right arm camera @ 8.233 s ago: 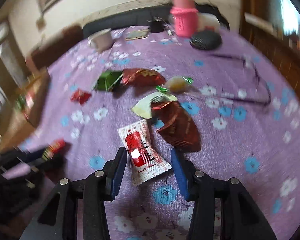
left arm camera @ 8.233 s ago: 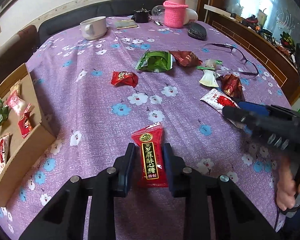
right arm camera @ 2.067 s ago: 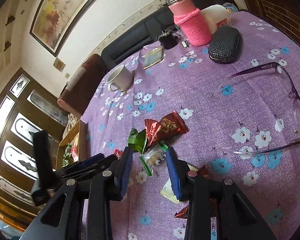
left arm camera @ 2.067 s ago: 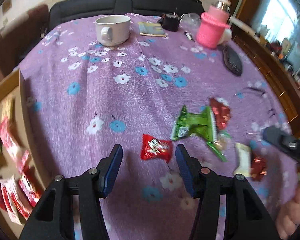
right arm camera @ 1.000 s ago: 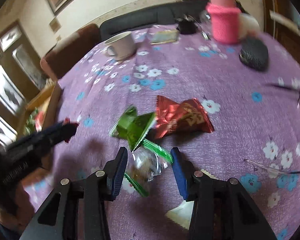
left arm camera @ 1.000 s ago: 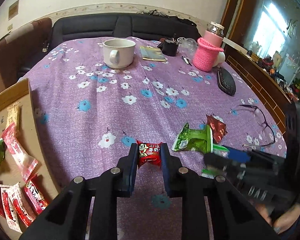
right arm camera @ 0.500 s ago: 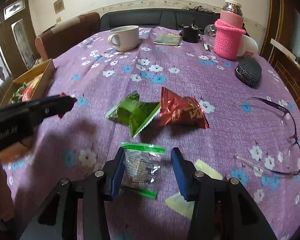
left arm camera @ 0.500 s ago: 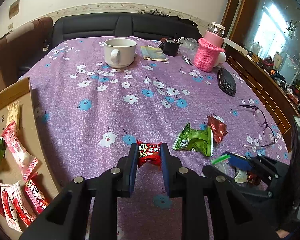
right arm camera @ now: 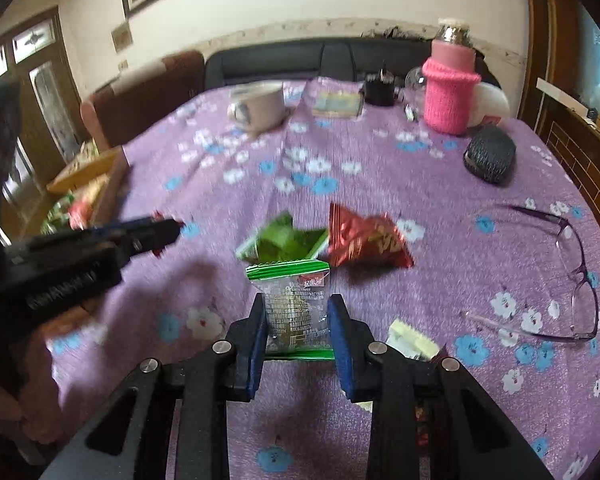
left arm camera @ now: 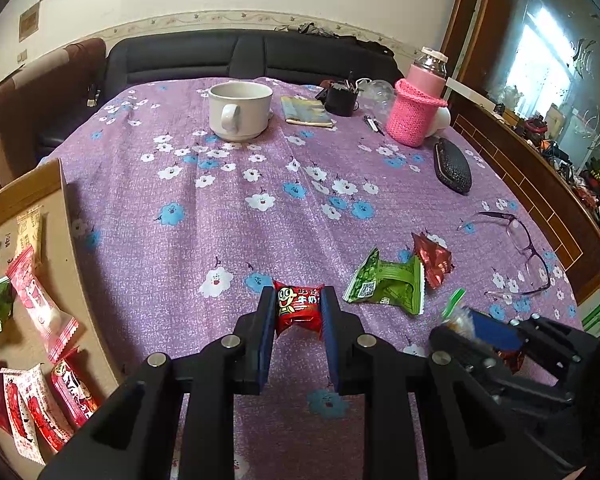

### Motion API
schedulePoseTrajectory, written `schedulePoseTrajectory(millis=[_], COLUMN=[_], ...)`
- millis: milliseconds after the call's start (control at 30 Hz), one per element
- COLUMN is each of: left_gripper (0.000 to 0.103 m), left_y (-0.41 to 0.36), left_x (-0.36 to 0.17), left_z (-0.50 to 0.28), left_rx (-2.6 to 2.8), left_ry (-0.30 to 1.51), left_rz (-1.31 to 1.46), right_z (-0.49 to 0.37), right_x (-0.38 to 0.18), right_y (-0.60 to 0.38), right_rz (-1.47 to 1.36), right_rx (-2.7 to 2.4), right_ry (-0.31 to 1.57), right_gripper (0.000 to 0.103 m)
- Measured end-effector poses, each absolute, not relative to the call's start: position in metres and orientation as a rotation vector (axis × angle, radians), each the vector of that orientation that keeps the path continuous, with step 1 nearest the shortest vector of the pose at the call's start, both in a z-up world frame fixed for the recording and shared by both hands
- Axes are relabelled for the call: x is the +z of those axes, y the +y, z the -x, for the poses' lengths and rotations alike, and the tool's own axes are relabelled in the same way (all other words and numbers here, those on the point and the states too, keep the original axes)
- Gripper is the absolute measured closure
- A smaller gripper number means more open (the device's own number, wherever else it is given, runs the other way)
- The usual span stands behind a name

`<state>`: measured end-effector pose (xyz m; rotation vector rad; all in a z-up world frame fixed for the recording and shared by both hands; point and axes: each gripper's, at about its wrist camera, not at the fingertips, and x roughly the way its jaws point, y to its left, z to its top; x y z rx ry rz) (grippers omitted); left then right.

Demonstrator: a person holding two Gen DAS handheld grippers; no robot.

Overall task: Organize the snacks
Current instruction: 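Carry the red candy and clear zip bag over the box with both tools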

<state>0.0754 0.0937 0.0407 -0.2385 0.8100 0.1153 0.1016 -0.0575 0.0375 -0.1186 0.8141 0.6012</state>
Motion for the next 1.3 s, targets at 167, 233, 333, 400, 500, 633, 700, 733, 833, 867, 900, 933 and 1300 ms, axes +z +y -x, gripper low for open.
schedulePoseTrajectory(millis=[167,233,333,400,500,633,700,733,833,867,900,933,1300], left_gripper=[0.082,0.082,0.082,0.082,0.082,0.082,0.082,0.082,0.082,0.082,0.082,0.082,0.082], left_y=[0.086,0.082,0.078,0.076,0.073,0.072,0.072,0.072,0.071,0.072,0.072,0.073,0.079], left_x=[0.048,0.05,0.053,0.053,0.055,0.056,0.057,0.057,0.059,0.06,0.061,0.061,0.067], left_z=[-0.071,-0.069,-0.068,-0.068,-0.069,-0.068,-0.067,-0.066,-0.065,-0.064,-0.064,-0.063,-0.061], left_rx=[0.099,0.089,0.083,0.08,0.079,0.074,0.069,0.068,0.065,0.065,0.065,0.065,0.069], left_ry=[0.776,0.762,0.751,0.749,0.747,0.744,0.744,0.743,0.738,0.735,0.733,0.732,0.722], left_rz=[0.216,0.202,0.184,0.176,0.167,0.167,0.169,0.171,0.172,0.173,0.176,0.18,0.232], right_z=[-0.101,-0.102,-0.104,-0.104,-0.103,-0.104,-0.107,-0.108,-0.11,-0.109,-0.11,-0.11,-0.112], right_x=[0.048,0.05,0.051,0.052,0.053,0.053,0.052,0.051,0.049,0.049,0.049,0.049,0.052], right_y=[-0.065,-0.067,-0.069,-0.069,-0.068,-0.07,-0.071,-0.071,-0.071,-0.071,-0.071,-0.071,-0.077], right_rz=[0.067,0.055,0.044,0.041,0.036,0.029,0.022,0.018,0.013,0.013,0.013,0.01,-0.03], right_rx=[0.589,0.586,0.583,0.583,0.588,0.583,0.579,0.578,0.579,0.579,0.578,0.578,0.562], right_ry=[0.774,0.769,0.771,0.767,0.759,0.759,0.767,0.773,0.783,0.782,0.782,0.782,0.771], right_gripper=[0.071,0.071,0.071,0.071,0.071,0.071,0.071,0.071,0.071,0.071,0.071,0.071,0.071])
